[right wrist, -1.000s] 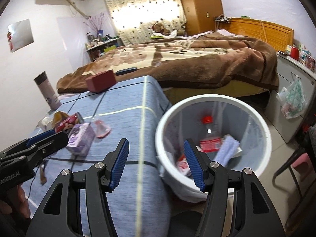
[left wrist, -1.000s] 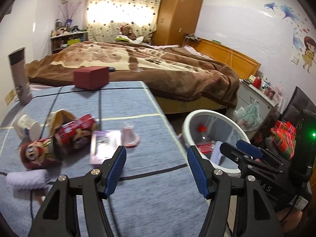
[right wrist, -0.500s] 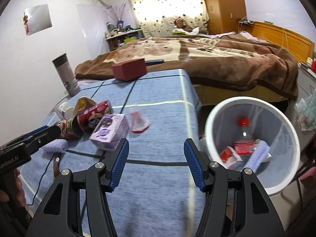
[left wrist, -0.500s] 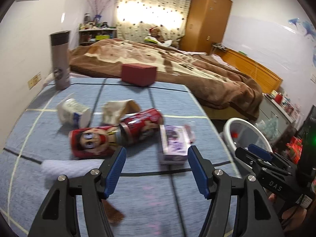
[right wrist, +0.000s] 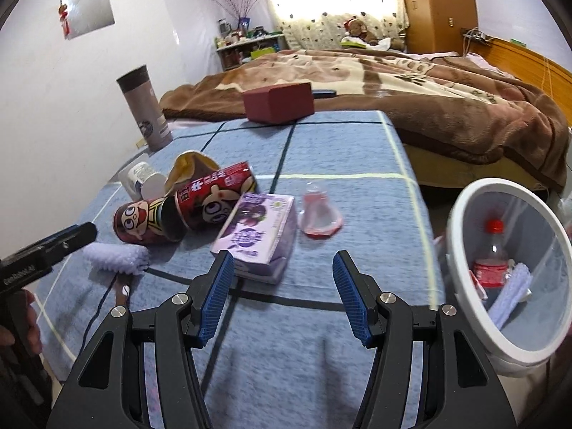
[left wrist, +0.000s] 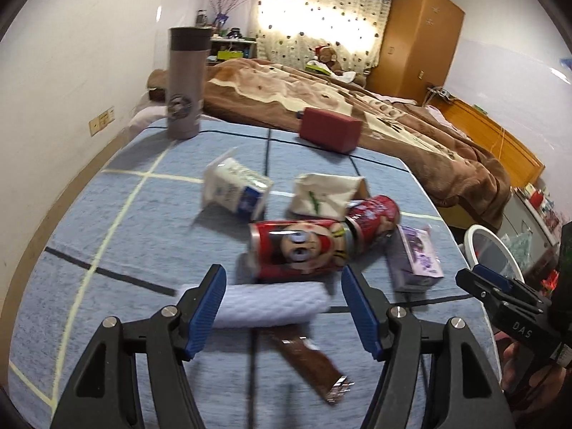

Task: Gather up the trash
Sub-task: 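Move both tools back over the table toward the purple carton and foam sleeve, then grasp the purple juice carton with the right tool while the left tool grasps the white foam sleeve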

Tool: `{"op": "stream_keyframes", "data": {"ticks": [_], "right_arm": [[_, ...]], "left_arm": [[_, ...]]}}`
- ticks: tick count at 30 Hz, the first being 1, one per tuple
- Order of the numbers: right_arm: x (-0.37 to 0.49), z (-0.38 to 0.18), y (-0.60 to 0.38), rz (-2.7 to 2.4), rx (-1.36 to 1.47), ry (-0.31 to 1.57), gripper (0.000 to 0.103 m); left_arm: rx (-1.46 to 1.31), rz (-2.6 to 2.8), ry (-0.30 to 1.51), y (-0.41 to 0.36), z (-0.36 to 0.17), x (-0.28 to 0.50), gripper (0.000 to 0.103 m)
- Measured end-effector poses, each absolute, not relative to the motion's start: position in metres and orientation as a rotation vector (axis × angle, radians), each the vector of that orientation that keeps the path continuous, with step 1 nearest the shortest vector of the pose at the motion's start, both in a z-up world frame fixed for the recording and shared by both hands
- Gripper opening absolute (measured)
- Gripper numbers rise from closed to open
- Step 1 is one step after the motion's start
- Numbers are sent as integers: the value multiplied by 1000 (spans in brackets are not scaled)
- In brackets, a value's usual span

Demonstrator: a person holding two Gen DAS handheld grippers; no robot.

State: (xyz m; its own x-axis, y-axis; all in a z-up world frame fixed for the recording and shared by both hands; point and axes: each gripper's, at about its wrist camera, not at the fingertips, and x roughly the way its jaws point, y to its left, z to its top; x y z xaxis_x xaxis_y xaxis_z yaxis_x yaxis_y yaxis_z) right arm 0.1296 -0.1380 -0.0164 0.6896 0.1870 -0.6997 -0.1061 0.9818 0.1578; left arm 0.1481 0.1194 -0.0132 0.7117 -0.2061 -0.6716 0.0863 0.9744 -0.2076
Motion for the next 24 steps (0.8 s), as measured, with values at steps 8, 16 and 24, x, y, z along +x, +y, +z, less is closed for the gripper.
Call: {"op": "stream_keyframes", "data": {"ticks": [8, 16, 24], "right_arm": [[145, -22, -116, 164, 59, 853, 59], [161, -26, -109, 123, 62, 902, 60], [170, -32, -107, 71, 58, 932, 61]], "left_arm": [[-155, -133, 791, 153, -20, 162, 71], [-146, -201, 841, 160, -31, 177, 71], [-67, -347, 893, 135, -43, 170, 71]]}}
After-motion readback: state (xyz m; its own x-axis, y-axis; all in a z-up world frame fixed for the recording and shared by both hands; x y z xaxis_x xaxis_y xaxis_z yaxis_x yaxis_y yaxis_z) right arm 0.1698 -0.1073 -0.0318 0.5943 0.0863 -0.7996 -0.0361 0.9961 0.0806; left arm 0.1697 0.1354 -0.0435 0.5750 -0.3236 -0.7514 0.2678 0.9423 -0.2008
